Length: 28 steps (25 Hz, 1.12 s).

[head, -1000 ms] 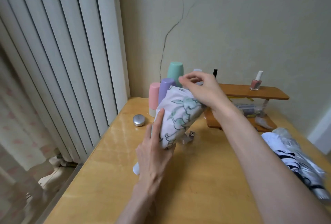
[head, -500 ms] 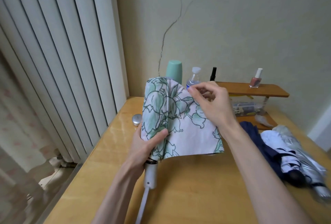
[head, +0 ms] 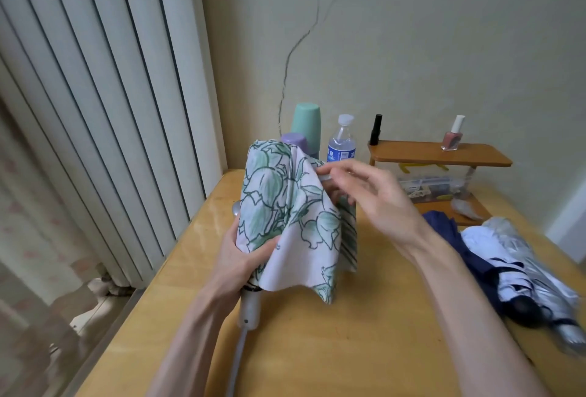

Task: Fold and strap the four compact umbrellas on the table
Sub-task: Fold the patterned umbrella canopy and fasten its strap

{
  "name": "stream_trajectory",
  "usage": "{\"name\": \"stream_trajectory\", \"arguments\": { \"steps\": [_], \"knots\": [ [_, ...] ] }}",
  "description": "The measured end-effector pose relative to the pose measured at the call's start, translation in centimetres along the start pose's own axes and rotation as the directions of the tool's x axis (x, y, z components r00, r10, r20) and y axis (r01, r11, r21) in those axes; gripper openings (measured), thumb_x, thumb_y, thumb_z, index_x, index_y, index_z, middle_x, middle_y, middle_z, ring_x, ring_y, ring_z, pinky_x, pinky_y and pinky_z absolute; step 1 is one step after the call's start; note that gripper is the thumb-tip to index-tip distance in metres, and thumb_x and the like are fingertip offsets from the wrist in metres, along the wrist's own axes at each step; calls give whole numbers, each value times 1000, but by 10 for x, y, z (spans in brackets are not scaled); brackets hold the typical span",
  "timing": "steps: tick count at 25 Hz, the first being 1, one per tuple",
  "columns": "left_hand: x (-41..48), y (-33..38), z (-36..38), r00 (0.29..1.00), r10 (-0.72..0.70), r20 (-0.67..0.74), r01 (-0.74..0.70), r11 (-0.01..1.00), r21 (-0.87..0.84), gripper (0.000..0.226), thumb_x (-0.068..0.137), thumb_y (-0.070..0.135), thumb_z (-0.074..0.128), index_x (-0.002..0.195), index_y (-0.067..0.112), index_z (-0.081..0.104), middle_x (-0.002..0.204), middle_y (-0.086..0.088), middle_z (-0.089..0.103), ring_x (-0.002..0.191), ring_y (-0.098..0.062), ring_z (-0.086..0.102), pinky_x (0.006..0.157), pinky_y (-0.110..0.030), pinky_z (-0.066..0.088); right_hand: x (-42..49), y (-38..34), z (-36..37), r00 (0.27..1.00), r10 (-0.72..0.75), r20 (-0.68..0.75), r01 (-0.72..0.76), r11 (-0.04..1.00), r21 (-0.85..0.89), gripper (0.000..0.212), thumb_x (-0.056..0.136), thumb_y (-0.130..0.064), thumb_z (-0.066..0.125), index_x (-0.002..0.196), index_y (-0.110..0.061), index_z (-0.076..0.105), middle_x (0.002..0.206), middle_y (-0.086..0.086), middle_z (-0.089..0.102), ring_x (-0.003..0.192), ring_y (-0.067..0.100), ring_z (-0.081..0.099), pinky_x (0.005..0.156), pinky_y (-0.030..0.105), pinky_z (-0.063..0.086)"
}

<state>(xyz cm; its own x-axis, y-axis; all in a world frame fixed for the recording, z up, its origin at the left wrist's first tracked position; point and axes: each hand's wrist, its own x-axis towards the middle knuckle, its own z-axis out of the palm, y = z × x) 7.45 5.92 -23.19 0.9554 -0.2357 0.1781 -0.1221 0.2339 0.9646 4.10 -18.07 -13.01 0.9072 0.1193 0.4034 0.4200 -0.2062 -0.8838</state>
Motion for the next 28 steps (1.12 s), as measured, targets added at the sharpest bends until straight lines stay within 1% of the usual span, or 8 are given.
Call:
{"name": "stream_trajectory", "arguments": {
  "steps": [2, 4, 7, 10, 14, 19, 21, 28],
  "knots": [
    [0, 0, 0, 1000, -1, 24, 1, 1000, 8, 69, 67, 24, 92, 129, 15, 65, 119, -7, 79, 107, -27, 77, 82, -30, 61, 3, -4, 2, 993, 77, 87, -74, 997, -32, 24, 105, -33, 56, 118, -24, 74, 109, -9, 78, 102, 4, 71, 83, 16, 51],
    [0, 1, 2, 999, -11, 32, 11, 1000, 7, 62, 72, 15, 88, 130, 14, 65, 119, -8, 79, 108, -30, 76, 82, -33, 62, 5, -6, 1, 984, 100, 146, -77, 984, -159, 24, 98, -36, 69, 116, -23, 77, 110, -3, 79, 103, 15, 74, 87, 32, 59],
    [0, -1, 0, 999, -24, 40, 24, 1000, 4, 64, 73, 16, 88, 133, 13, 64, 122, -10, 78, 110, -34, 75, 88, -42, 63, 3, -13, -7, 975, 145, 166, -115, 978, -175, 25, 88, -29, 84, 108, -14, 82, 104, -2, 82, 97, 18, 79, 88, 38, 63],
    [0, 1, -5, 999, -45, 20, 46, 999, -22, 78, 62, 26, 95, 132, 13, 64, 120, -12, 78, 106, -36, 76, 82, -42, 64, 2, -13, -19, 989, 144, 43, -137, 981, -138, 22, 76, -32, 93, 80, -14, 80, 82, 2, 79, 75, 20, 75, 71, 36, 61],
    [2, 3, -2, 999, -41, 12, 41, 999, -27, 70, 67, 20, 94, 131, 15, 65, 118, -12, 79, 104, -35, 77, 79, -39, 64, -1, 5, -22, 981, 42, -190, -58, 995, -82, 60, 83, -42, 87, 72, 2, 48, 70, 9, 46, 68, 19, 43, 60, 26, 34],
    [1, 2, 2, 999, -46, 7, 46, 999, -14, 63, 71, 14, 88, 129, 16, 65, 116, -11, 79, 103, -34, 78, 78, -36, 63, -14, 16, -22, 990, 141, -11, -138, 984, 116, 19, 99, -23, 71, 111, -8, 70, 111, 6, 78, 105, 21, 74, 84, 27, 58],
    [0, 3, -1, 999, -46, 19, 46, 999, -2, 65, 69, 14, 88, 130, 16, 65, 116, -10, 79, 102, -32, 78, 76, -35, 63, -13, 13, -23, 987, 149, 54, -153, 986, 73, 24, 102, -20, 66, 123, -12, 74, 117, 2, 79, 110, 19, 75, 87, 25, 60],
    [-1, 7, -8, 998, -43, 50, 42, 999, 26, 68, 68, 15, 88, 131, 17, 63, 116, -8, 80, 102, -30, 78, 76, -34, 64, 0, -5, -42, 953, 241, 183, -184, 942, -281, 23, 95, -42, 72, 98, -22, 83, 102, -5, 81, 100, 11, 75, 92, 32, 57]
  ]
}}
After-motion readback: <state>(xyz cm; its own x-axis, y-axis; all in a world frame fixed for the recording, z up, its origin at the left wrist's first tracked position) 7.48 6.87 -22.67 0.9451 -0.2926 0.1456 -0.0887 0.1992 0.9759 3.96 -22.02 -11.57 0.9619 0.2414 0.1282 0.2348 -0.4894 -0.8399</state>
